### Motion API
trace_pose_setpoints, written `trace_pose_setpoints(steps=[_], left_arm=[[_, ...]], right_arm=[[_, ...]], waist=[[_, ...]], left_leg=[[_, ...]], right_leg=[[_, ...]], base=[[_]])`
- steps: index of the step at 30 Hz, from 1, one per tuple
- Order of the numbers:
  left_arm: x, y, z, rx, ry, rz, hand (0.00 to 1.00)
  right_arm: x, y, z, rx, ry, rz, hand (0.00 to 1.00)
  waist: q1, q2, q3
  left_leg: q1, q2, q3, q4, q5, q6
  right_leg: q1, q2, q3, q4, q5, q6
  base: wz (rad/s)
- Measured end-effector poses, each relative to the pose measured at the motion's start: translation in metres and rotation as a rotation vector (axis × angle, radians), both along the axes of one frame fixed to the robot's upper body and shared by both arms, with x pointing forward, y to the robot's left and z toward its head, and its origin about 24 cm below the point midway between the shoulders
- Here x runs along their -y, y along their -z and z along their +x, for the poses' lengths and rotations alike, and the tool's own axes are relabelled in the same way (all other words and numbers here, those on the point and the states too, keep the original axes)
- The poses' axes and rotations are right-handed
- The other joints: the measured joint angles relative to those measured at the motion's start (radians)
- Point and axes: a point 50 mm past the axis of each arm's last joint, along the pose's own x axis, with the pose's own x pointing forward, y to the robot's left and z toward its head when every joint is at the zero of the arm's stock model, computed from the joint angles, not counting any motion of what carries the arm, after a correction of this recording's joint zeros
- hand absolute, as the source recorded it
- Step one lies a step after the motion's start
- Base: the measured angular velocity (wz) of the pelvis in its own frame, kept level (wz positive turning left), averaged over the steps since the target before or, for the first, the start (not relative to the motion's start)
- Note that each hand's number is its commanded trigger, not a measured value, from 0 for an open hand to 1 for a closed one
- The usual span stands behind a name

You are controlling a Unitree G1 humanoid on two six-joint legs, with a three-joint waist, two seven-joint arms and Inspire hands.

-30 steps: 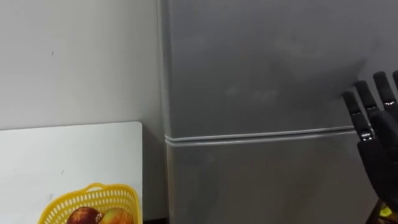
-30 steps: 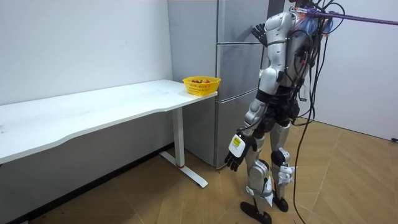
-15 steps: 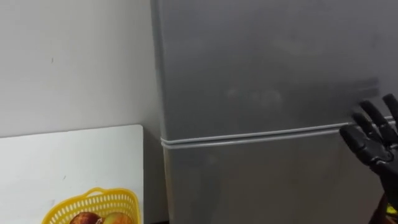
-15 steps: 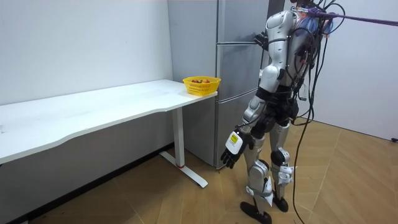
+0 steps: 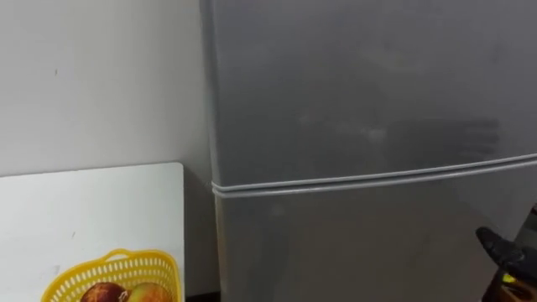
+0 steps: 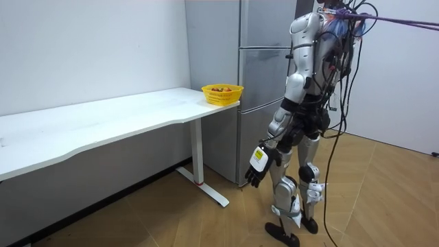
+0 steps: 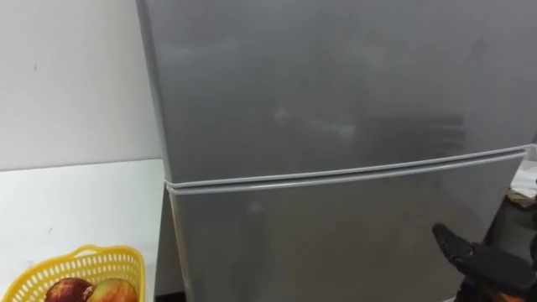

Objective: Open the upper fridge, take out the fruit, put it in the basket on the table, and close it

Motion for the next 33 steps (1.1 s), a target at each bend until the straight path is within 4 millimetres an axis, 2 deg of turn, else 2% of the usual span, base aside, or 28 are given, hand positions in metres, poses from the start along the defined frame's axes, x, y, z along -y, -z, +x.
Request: trace_pose_setpoints(steps=[2, 7, 10, 15, 19, 21, 26, 27, 30, 33], left_arm=[[0.0, 0.0, -0.001, -0.011, -0.003, -0.007, 0.0], [0.0, 0.0, 0.003, -0.018, -0.001, -0.017, 0.0], [0.0, 0.0, 0.004, -0.017, 0.001, -0.027, 0.0], [-0.003, -0.001, 0.007, -0.016, 0.004, -0.021, 0.0], [-0.002, -0.001, 0.009, -0.017, 0.01, -0.021, 0.0], [-0.002, -0.001, 0.008, -0.018, 0.01, -0.021, 0.0], [-0.002, -0.001, 0.009, -0.015, 0.01, -0.021, 0.0], [-0.002, -0.001, 0.01, -0.014, 0.01, -0.019, 0.0], [-0.003, -0.002, 0.008, -0.019, 0.012, -0.016, 0.0], [-0.003, -0.001, 0.004, -0.04, 0.009, -0.014, 0.0]], right_arm=[[0.0, 0.01, -0.003, -0.054, -0.004, 0.006, 0.0], [-0.004, 0.053, -0.012, -0.292, -0.031, -0.04, 0.0], [-0.004, 0.066, -0.017, -0.376, -0.046, -0.07, 0.0], [-0.015, 0.096, -0.022, -0.536, -0.126, -0.1, 0.0], [-0.019, 0.14, -0.043, -0.762, -0.176, -0.044, 0.0], [-0.019, 0.154, -0.053, -0.835, -0.182, -0.013, 0.0], [-0.016, 0.178, -0.077, -0.979, -0.176, 0.045, 0.0], [-0.017, 0.183, -0.081, -1.007, -0.183, 0.048, 0.0], [-0.018, 0.196, -0.098, -1.1, -0.184, 0.074, 0.0], [-0.022, 0.21, -0.117, -1.185, -0.172, 0.125, 0.0]], waist=[[0.004, -0.002, 0.0001], [0.008, 0.004, -0.0008], [0.011, 0.014, 0.0011], [0.011, 0.012, 0.0033], [0.021, 0.008, 0.002], [0.031, 0.009, 0.0022], [0.036, 0.011, 0.0047], [0.036, 0.016, 0.0074], [0.04, 0.013, 0.0034], [0.042, 0.012, 0.0033]], left_leg=[[-0.001, 0.001, 0.006, 0.0, 0.0, 0.0], [0.001, 0.001, 0.018, -0.001, 0.0, 0.0], [0.008, 0.001, 0.02, -0.002, 0.0, 0.0], [0.019, 0.003, 0.021, -0.008, -0.001, 0.0], [0.02, 0.002, 0.021, -0.002, -0.002, 0.002], [0.019, 0.001, 0.021, 0.0, -0.002, 0.002], [0.026, -0.001, 0.016, 0.011, -0.004, 0.005], [0.025, -0.002, 0.012, 0.012, -0.004, 0.005], [0.024, -0.003, 0.005, 0.01, -0.004, 0.005], [0.03, -0.003, -0.002, 0.01, -0.004, 0.005]], right_leg=[[-0.005, 0.0, 0.002, 0.001, 0.0, -0.001], [-0.009, 0.001, 0.007, 0.005, 0.001, -0.001], [-0.007, 0.001, 0.01, 0.007, 0.001, -0.001], [0.002, 0.001, 0.015, 0.007, 0.001, -0.001], [0.007, -0.002, 0.014, 0.007, 0.001, -0.001], [0.008, -0.003, 0.014, 0.007, 0.001, -0.001], [0.022, -0.006, 0.002, -0.005, -0.001, 0.002], [0.023, -0.006, 0.001, -0.007, -0.001, 0.002], [0.026, -0.004, 0.003, -0.017, -0.003, 0.003], [0.039, -0.001, 0.001, -0.02, -0.001, 0.003]], base=[[-0.06], [-0.05], [-0.05], [-0.03], [0.01], [0.0], [0.07], [0.05], [0.06], [0.04]])
